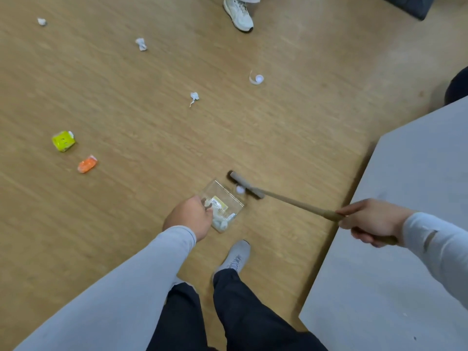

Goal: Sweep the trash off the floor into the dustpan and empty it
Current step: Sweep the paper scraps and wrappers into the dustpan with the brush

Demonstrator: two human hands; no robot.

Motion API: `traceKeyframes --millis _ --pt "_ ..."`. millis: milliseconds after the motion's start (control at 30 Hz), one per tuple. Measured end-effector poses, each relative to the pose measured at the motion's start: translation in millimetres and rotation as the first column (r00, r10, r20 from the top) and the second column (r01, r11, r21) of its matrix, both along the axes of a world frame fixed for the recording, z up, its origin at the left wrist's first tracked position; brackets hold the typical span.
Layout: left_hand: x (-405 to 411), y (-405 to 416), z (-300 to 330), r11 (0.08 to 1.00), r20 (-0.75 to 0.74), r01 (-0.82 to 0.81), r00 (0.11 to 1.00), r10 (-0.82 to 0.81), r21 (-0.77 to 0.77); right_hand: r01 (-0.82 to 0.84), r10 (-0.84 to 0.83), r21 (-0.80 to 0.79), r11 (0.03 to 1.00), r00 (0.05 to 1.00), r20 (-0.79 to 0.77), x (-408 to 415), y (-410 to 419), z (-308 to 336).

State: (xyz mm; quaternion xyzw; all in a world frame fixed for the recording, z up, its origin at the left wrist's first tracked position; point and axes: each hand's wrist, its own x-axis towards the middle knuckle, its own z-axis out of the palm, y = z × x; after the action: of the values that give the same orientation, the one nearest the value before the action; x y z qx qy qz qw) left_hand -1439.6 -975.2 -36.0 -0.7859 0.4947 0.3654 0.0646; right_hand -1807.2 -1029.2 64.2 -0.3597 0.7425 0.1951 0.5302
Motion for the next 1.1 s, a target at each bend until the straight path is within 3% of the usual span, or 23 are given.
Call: traceKeyframes --millis 67,133,267,467,767,1100 --pt "-1 2 0 1.0 0.001 0.0 1.0 0.0 -0.005 0.085 -0.085 0.007 0.996 0.996 0.017 -15 -4 12" --pt "0 2 0 1.0 0.002 -0.002 1.0 0.002 -0.006 0.063 -0.063 -0.012 0.998 0.998 0.031 -14 -4 18" --pt "1 1 -1 1.0 0.007 0.009 1.0 -0.009 -0.005 -0.118 0.117 -0.071 0.99 0.993 -0.021 16 -3 9" --pt "4 0 2 1.0 0.007 0.014 1.0 -0.014 -0.004 -0.305 0.304 -0.019 0.952 0.952 -0.031 57 -11 0" --pt "27 -16 33 0.991 -0.013 -0.13 0.991 0.13 -0.033 -0.266 0.268 -0.107 0.958 0.963 0.0 58 -35 37" --pt "53 -98 50 0.983 -0.085 -0.164 0.984 0.157 -0.086 -0.089 0.081 -0.234 0.968 0.996 -0.043 103 -128 29"
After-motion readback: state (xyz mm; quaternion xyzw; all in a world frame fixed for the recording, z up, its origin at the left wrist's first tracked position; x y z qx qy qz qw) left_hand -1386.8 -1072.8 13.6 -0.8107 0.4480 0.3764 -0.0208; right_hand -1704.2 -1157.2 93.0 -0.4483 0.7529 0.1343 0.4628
